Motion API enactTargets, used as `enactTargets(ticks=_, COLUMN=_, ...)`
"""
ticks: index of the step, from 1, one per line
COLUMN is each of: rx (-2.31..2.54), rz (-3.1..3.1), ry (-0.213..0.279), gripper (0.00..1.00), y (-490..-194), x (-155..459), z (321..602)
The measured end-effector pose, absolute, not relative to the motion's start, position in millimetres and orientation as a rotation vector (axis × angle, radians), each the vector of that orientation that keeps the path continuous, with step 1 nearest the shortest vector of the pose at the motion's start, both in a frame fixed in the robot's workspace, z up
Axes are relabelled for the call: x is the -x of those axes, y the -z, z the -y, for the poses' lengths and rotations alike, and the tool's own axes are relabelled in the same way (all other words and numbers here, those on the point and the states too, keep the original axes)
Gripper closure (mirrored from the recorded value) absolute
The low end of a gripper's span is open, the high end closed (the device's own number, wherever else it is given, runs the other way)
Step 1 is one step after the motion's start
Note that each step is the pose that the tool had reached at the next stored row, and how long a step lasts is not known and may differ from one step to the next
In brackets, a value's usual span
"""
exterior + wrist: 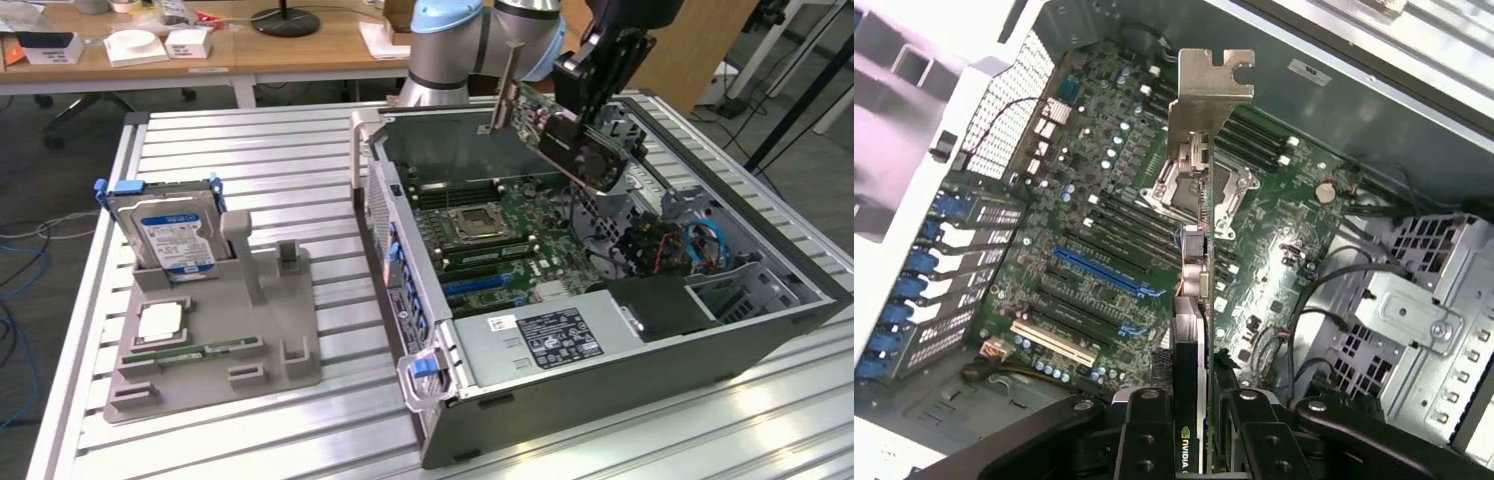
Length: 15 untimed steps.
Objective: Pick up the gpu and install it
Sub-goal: 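Insert the gpu into the slot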
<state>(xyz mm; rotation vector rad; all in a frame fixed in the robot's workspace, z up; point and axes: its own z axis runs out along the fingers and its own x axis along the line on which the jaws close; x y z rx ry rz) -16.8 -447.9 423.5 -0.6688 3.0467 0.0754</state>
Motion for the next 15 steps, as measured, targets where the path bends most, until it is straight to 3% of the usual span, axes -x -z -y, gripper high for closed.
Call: enactTargets(ticks=15, rx=0.876, rz=-2.997, ry=-0.077, gripper=0.74, y=-423.5, x=16.5, z=447.9)
